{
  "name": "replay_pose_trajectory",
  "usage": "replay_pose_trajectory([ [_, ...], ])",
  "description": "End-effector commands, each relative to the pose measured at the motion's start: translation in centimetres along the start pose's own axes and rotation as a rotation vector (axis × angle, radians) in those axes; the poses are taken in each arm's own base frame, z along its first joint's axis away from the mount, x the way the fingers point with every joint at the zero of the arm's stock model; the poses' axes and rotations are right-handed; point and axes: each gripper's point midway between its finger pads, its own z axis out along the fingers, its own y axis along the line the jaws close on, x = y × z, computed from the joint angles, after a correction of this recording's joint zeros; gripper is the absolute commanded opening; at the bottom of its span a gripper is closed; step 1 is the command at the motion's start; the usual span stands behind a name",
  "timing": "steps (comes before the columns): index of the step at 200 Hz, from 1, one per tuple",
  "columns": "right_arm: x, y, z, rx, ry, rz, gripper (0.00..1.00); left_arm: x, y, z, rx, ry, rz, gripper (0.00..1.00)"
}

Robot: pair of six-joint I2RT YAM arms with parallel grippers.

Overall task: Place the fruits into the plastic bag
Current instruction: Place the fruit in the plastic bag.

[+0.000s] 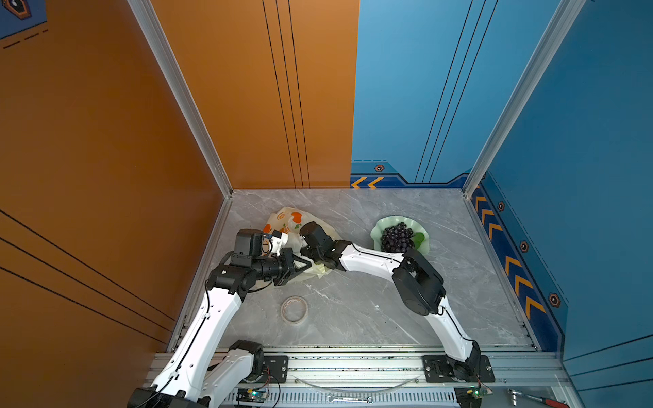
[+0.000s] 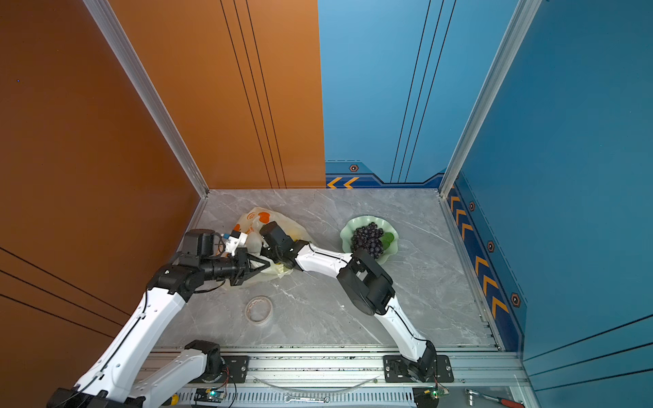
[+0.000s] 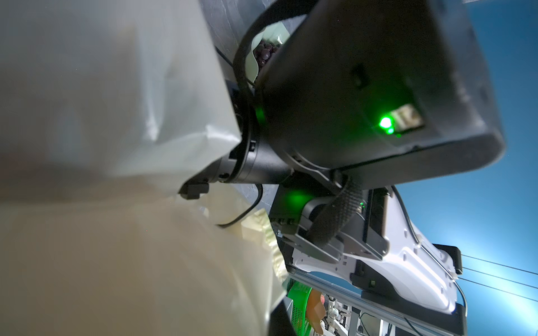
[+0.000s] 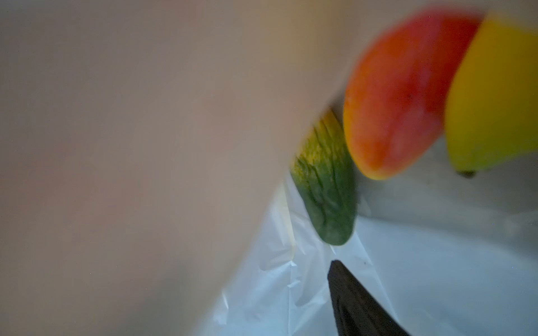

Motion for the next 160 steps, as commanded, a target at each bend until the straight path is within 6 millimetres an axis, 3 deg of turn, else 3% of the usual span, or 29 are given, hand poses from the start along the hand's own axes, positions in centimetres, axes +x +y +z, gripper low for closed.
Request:
replay_pose_trajectory([
  [1, -0.3, 0.4, -0.8, 0.016, -0.011, -0.029, 0.72, 0.1, -0.1, -0.2, 0.017, -0.003, 0.013, 0.00],
  [90, -1.0, 1.0, -2.8, 0.026, -0.036, -0.065, 0.72, 0.1, 1.0, -0.1, -0.002, -0.014, -0.009, 0.00],
  [151, -1.2, -0.8, -6.4, 0.120, -0.069, -0.113, 0.72, -0.4, 1.7, -0.3, -0.021, -0.043, -0.035, 0.00],
  [160, -1.3, -2.1, -6.9, 0.160, -0.072, -0.108, 0.72, -0.4, 1.8, -0.3, -0.022, -0.045, -0.036, 0.00],
])
